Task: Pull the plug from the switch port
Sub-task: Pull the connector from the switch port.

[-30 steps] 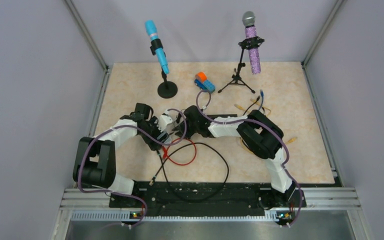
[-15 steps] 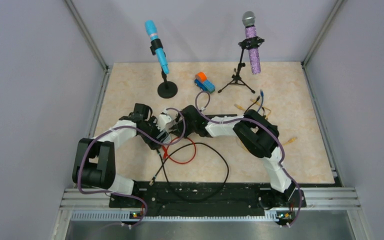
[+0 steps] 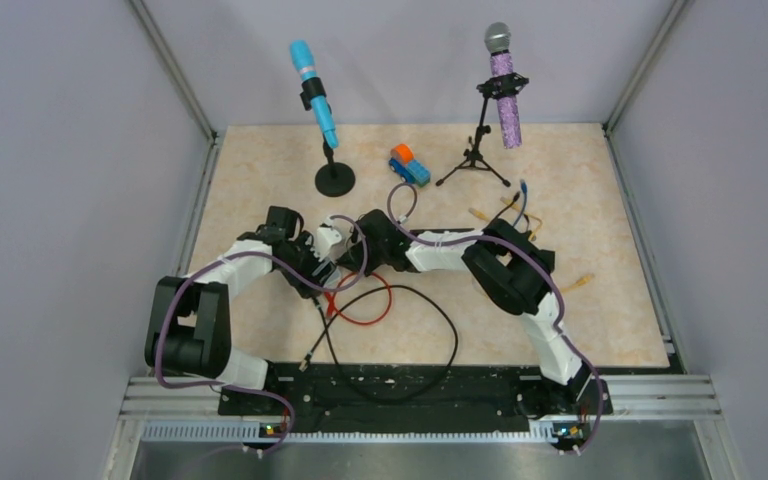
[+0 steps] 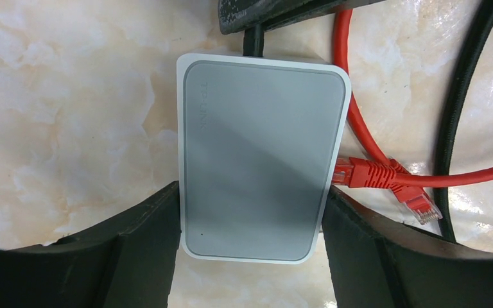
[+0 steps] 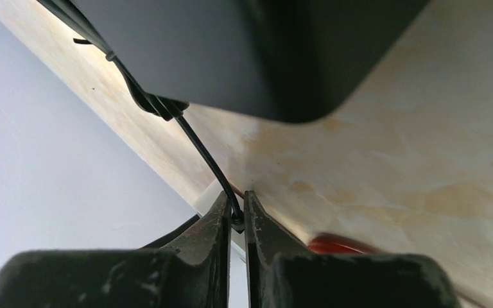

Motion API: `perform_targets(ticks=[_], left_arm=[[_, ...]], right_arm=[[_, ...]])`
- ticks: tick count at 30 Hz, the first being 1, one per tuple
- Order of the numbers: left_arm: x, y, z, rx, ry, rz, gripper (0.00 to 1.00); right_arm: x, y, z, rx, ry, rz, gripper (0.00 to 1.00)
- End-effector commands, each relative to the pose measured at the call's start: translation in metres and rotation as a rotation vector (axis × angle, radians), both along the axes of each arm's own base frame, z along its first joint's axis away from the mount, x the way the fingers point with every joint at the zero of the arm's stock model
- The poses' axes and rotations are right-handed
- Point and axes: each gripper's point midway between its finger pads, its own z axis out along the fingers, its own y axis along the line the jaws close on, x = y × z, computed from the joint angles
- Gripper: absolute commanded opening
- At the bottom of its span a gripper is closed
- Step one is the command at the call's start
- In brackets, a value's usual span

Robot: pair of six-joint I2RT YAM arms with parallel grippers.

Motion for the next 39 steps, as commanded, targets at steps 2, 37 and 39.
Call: perform_targets(ticks=[2, 37, 39], left_arm=[[0.012, -0.014, 0.013, -0.061, -0.049, -0.029, 0.37], [0.019, -0.008, 0.02, -0.047, -0.08, -0.009, 0.45], [0.02, -0.009, 0.023, -0.058, -0.089, -0.004, 0.52]], right_arm=[[-0.013, -0.007, -0.035, -0.111, 0.024, -0.002, 0.02], [0.081, -0.091, 0.031, -0.221, -0.351, -0.036, 0.07], [0.083, -0.092, 0.03, -0.275, -0.374, 0.011, 0.11]])
